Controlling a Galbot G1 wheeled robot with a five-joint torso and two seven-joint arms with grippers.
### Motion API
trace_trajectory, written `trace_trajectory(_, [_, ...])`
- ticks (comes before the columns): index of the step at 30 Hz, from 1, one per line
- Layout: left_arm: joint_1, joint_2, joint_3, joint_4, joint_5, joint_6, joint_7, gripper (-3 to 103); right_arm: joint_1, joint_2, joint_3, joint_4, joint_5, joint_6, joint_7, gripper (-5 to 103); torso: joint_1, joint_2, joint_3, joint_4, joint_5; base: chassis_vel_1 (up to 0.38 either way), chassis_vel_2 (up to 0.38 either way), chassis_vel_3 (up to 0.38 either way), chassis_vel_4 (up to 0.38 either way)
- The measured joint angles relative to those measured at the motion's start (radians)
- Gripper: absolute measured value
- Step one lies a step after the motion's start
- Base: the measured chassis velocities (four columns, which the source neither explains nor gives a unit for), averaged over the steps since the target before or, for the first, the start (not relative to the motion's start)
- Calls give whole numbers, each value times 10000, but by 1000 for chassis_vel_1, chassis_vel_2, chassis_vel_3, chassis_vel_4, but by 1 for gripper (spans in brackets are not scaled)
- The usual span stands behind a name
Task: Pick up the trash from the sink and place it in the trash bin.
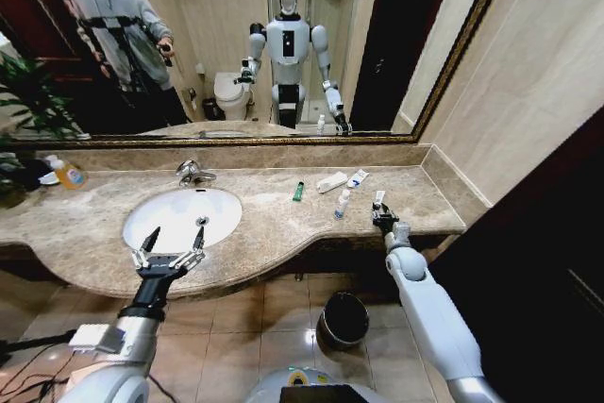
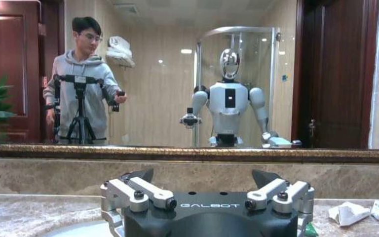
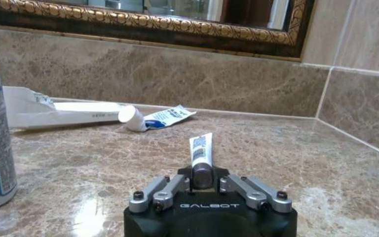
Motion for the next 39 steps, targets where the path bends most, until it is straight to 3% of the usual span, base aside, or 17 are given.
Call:
trace_trajectory(16, [0, 0, 0, 0, 0, 0, 0, 100, -1495, -558, 1019, 1990, 372, 82, -294, 17, 0, 0, 0, 0, -2, 0, 0, 0, 0])
trace_trajectory(21, [0, 0, 0, 0, 0, 0, 0, 100, -2733, -710, 1429, 2808, 700, 637, -538, 17, 0, 1, -1, 1, -1, 0, 0, 0, 0])
trace_trajectory(25, [1, 0, 0, 0, 0, 0, 0, 100, -4891, -533, 1836, 3553, 867, 2676, -756, 17, -2, 3, -2, -1, 1, 0, 0, 0, 0])
trace_trajectory(26, [1, 0, 0, 0, 0, 0, 0, 100, -4891, -533, 1836, 3553, 867, 2676, -756, 17, -2, 3, -2, -1, 1, 0, 0, 0, 0])
trace_trajectory(28, [0, 0, 0, 0, 0, -1, 1, 100, -5836, -387, 1907, 3722, 919, 3662, -691, 17, -2, 2, -2, 0, -1, 0, 0, 0, 0])
trace_trajectory(29, [0, 0, 0, 0, 0, -1, 1, 100, -5836, -387, 1907, 3722, 919, 3662, -691, 17, -2, 2, -2, 0, -1, 0, 0, 0, 0])
trace_trajectory(31, [0, 1, 0, 0, 0, -1, 0, 100, -6436, -205, 1905, 3754, 1017, 4369, -533, 17, -2, 3, -2, -2, 0, 0, 0, 0, 0])
trace_trajectory(33, [0, 0, 0, 0, 0, 0, 0, 100, -6869, -15, 1837, 3487, 991, 5187, -405, 17, -2, 3, -2, 0, -3, 0, 0, 0, 0])
trace_trajectory(34, [0, 0, 0, 0, 0, 0, 0, 100, -6869, -15, 1837, 3487, 991, 5187, -405, 17, -2, 3, -2, 0, -3, 0, 0, 0, 0])
trace_trajectory(37, [0, 0, 0, 1, 0, 0, 0, 100, -7490, 115, 1679, 2702, 870, 6299, -565, 17, -1, 3, -1, -2, -2, 0, 0, 0, 0])
trace_trajectory(39, [0, 0, 0, 0, 0, 0, 1, 100, -7587, 120, 1600, 2384, 798, 6606, -596, 17, -1, 3, -1, -1, -1, 0, 0, 0, 0])
